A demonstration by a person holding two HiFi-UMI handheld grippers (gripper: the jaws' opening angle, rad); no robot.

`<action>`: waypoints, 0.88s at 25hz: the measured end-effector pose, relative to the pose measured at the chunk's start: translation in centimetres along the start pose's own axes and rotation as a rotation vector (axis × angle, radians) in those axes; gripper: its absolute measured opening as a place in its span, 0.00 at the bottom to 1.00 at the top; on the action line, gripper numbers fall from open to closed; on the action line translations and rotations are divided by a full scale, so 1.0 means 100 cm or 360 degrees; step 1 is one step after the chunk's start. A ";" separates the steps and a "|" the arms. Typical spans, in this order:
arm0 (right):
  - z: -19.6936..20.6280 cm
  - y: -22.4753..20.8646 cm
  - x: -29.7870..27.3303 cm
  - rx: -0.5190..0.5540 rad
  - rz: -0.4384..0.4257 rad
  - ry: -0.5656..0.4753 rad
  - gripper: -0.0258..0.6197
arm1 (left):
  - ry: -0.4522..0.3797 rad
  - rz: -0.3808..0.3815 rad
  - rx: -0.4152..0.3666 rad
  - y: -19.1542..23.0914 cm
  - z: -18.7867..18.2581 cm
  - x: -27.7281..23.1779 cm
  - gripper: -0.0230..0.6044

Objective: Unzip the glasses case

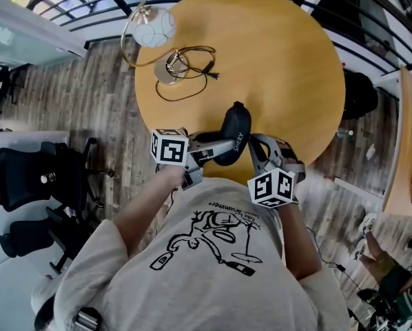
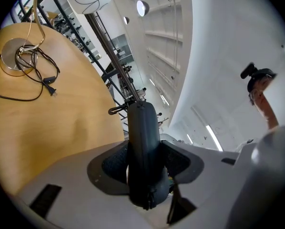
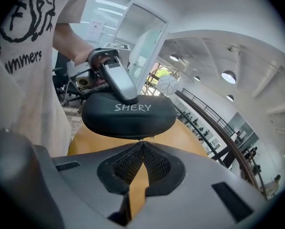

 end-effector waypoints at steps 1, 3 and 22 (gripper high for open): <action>0.001 -0.001 -0.001 0.0020 -0.0002 0.0010 0.08 | 0.0020 0.0002 0.0000 0.001 0.001 0.000 0.37; 0.003 -0.003 -0.002 0.0057 -0.0002 0.0027 0.08 | 0.0061 0.0014 0.0006 0.004 0.003 -0.001 0.37; 0.005 -0.010 -0.009 0.1152 -0.0054 0.0132 0.08 | 0.0613 0.0074 0.0057 0.023 0.044 -0.026 0.37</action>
Point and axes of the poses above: the fingertips, and each gripper's own axes: x backward along the fingers, y to its left, z out of its underside, the point moved 10 cm from there along x, backward along the fingers, and after that the axes turned 7 degrees about x, right-handed, at the moved point
